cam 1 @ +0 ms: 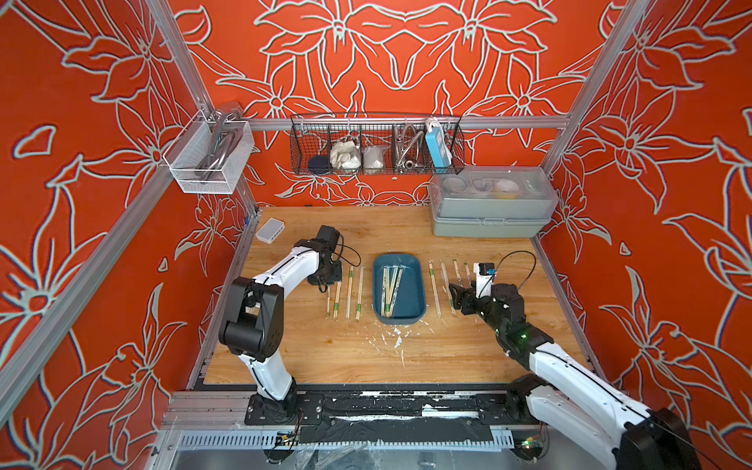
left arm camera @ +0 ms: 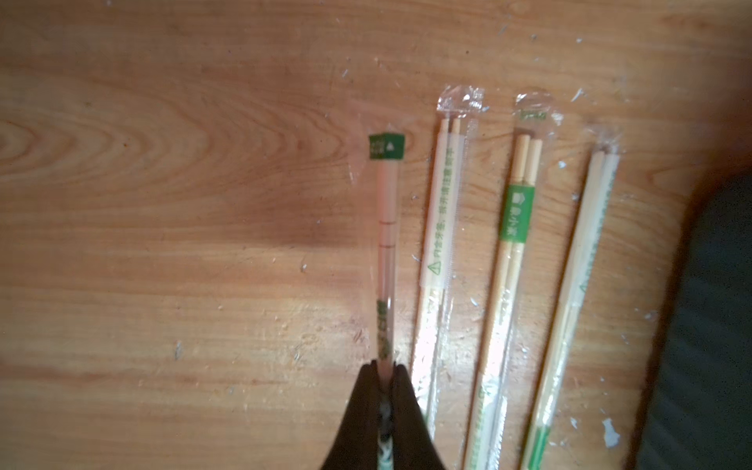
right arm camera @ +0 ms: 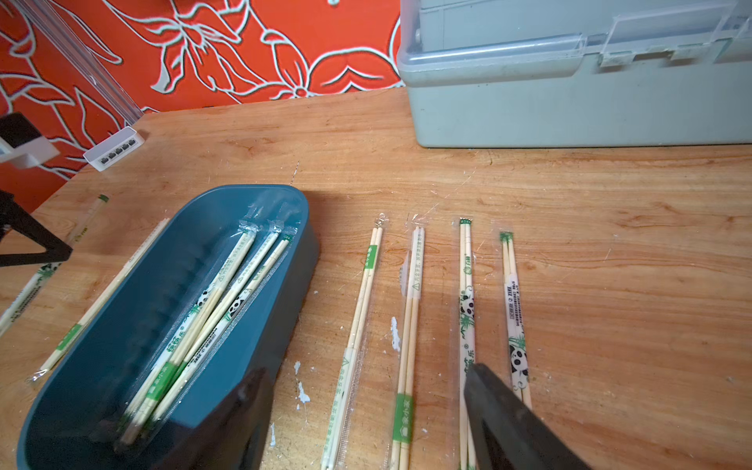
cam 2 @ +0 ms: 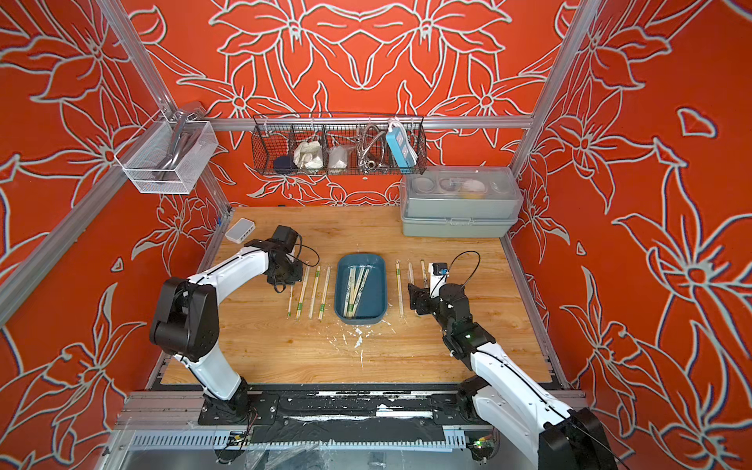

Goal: Take the paired disposable chopsticks out of the storage box
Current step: Place the paired disposable chopsticks at the center of the board.

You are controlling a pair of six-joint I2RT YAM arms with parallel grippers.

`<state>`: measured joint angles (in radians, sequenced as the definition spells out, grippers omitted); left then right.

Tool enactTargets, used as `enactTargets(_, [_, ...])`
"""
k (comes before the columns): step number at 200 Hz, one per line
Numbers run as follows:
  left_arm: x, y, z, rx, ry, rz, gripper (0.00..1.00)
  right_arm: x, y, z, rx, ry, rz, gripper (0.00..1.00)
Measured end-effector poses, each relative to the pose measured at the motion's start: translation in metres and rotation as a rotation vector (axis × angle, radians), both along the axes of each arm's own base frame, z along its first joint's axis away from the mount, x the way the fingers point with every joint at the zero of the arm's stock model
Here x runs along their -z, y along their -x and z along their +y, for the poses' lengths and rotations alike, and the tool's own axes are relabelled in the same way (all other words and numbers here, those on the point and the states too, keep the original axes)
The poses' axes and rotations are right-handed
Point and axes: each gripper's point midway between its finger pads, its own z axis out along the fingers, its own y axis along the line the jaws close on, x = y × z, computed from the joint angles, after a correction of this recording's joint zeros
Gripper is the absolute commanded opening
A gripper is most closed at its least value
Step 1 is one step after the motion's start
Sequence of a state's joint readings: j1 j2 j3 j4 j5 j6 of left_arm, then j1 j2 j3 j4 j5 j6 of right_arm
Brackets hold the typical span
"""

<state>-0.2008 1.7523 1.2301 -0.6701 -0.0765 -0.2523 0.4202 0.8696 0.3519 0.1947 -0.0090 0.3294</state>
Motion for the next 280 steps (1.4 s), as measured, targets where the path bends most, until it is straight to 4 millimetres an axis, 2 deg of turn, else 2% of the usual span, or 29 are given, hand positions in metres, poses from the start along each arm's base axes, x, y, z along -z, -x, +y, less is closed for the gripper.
enactTargets(64, [0.035, -0.005, 0.004, 0.017, -0.036, 0.068, 0.10, 0.000, 0.000, 0.000, -0.002, 0.000, -0.001, 0.79])
enactTargets(109, [0.039, -0.005, 0.009, 0.008, -0.050, 0.076, 0.13, 0.000, 0.000, 0.001, -0.002, -0.001, -0.001, 0.79])
enactTargets(138, [0.043, -0.005, 0.012, 0.005, -0.069, 0.087, 0.17, 0.000, 0.000, 0.001, -0.002, -0.001, -0.001, 0.79])
enactTargets(148, [0.045, -0.005, 0.013, 0.005, -0.072, 0.091, 0.21, -0.001, 0.000, 0.000, -0.002, -0.002, -0.002, 0.79])
enactTargets(160, [0.045, -0.006, 0.014, -0.001, -0.073, 0.087, 0.24, -0.001, 0.000, 0.000, -0.002, -0.002, -0.004, 0.79])
enactTargets(228, [0.044, -0.007, 0.011, -0.026, -0.042, 0.073, 0.26, -0.003, 0.001, 0.000, -0.002, -0.004, -0.008, 0.79])
enactTargets(240, [0.043, -0.005, 0.009, -0.032, -0.028, 0.066, 0.29, -0.003, 0.001, 0.000, -0.002, -0.004, -0.009, 0.79])
enactTargets(260, [0.035, 0.000, 0.008, -0.042, -0.009, 0.045, 0.32, -0.003, 0.001, 0.002, -0.009, -0.007, -0.009, 0.79])
enactTargets(280, [0.016, 0.002, 0.008, -0.057, 0.010, -0.013, 0.38, -0.003, 0.002, 0.003, -0.020, -0.011, -0.007, 0.79])
